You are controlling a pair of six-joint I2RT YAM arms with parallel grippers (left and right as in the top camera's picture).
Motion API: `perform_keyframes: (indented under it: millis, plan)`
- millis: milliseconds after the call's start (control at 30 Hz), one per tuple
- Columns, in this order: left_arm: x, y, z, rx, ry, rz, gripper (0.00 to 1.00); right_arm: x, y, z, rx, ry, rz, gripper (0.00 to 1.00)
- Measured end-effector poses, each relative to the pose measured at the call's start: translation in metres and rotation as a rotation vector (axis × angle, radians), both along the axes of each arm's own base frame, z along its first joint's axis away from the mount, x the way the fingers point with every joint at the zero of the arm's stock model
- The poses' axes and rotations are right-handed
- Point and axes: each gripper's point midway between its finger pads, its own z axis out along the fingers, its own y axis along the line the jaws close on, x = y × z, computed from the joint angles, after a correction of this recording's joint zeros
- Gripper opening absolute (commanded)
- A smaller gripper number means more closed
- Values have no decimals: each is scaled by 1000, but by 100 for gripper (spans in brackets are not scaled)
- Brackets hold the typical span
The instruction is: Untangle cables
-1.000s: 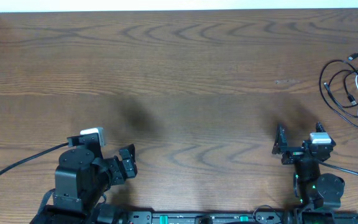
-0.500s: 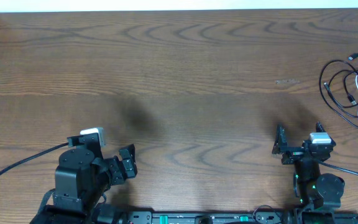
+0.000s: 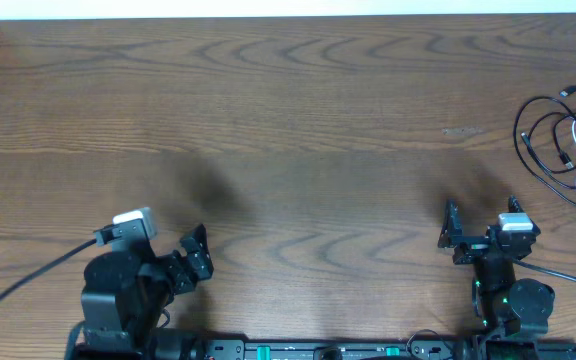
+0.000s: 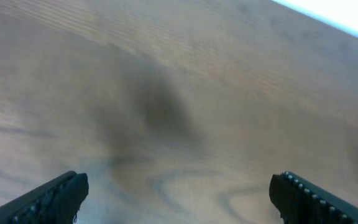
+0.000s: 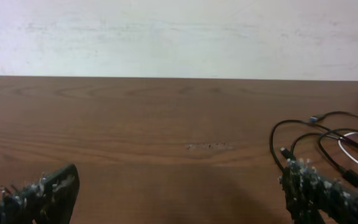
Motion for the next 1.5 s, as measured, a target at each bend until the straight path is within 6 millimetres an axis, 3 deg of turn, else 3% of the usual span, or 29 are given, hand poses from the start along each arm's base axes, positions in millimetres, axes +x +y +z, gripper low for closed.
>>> perform_keyframes:
  millis: [467, 933, 1367, 1500]
  plan:
    - [30, 7, -17, 7, -360, 29, 98, 0, 0, 0, -2, 1, 1, 99]
    - [59, 6, -7, 133, -683, -19, 98, 0, 0, 0, -2, 0, 1, 99]
    - [65, -3, -24, 352, -734, -139, 98, 0, 0, 0, -2, 0, 1, 99]
    - [64, -11, -50, 381, -644, -218, 98, 0, 0, 0, -2, 0, 1, 99]
